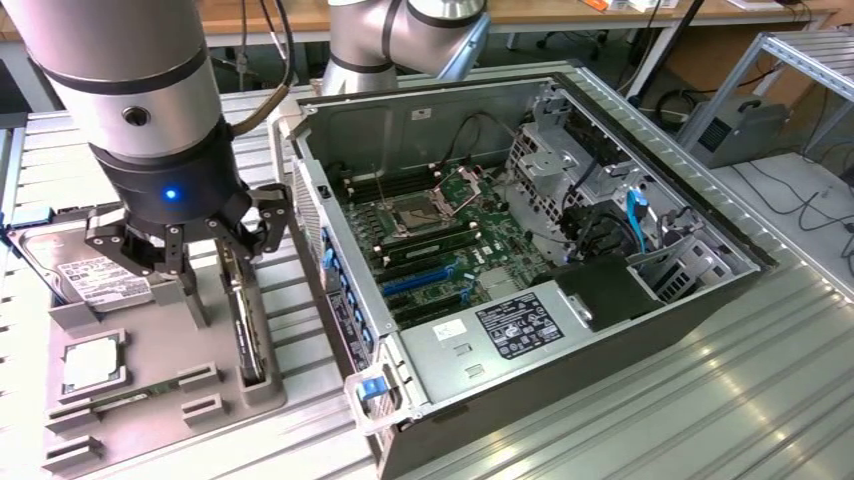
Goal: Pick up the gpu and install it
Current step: 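Pick up the gpu and move the gpu toward the slot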
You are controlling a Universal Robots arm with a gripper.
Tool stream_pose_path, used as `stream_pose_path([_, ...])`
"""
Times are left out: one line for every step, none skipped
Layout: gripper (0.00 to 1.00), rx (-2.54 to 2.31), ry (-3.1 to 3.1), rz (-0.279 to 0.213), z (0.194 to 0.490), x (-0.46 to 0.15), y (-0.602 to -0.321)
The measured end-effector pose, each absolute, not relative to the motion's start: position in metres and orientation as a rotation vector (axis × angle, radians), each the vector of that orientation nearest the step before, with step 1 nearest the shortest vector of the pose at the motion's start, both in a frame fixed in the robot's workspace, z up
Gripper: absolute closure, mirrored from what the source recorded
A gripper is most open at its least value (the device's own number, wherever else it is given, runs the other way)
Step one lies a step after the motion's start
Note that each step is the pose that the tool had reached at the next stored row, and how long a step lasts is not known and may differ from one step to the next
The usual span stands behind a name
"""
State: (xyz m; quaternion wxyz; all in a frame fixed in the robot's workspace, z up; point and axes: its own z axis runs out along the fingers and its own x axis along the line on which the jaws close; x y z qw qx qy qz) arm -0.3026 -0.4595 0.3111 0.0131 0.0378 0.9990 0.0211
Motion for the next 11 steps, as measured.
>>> stream_pose_path([0.46, 0.118, 3.113, 0.066, 0.309, -0.303, -0.459])
stream_pose_path([0.46, 0.118, 3.113, 0.066, 0.307, -0.303, -0.459])
stream_pose_path([0.46, 0.118, 3.113, 0.066, 0.305, -0.303, -0.459])
stream_pose_path([0.46, 0.118, 3.113, 0.066, 0.303, -0.303, -0.459])
stream_pose_path([0.46, 0.118, 3.113, 0.066, 0.301, -0.303, -0.459])
stream_pose_path([0.46, 0.118, 3.113, 0.066, 0.299, -0.303, -0.459])
stream_pose_path([0.46, 0.118, 3.113, 0.066, 0.296, -0.303, -0.459])
stream_pose_path([0.46, 0.118, 3.114, 0.066, 0.292, -0.303, -0.459])
stream_pose_path([0.46, 0.118, 3.114, 0.066, 0.290, -0.303, -0.459])
stream_pose_path([0.46, 0.118, 3.114, 0.066, 0.288, -0.303, -0.459])
stream_pose_path([0.46, 0.118, 3.114, 0.066, 0.286, -0.303, -0.459])
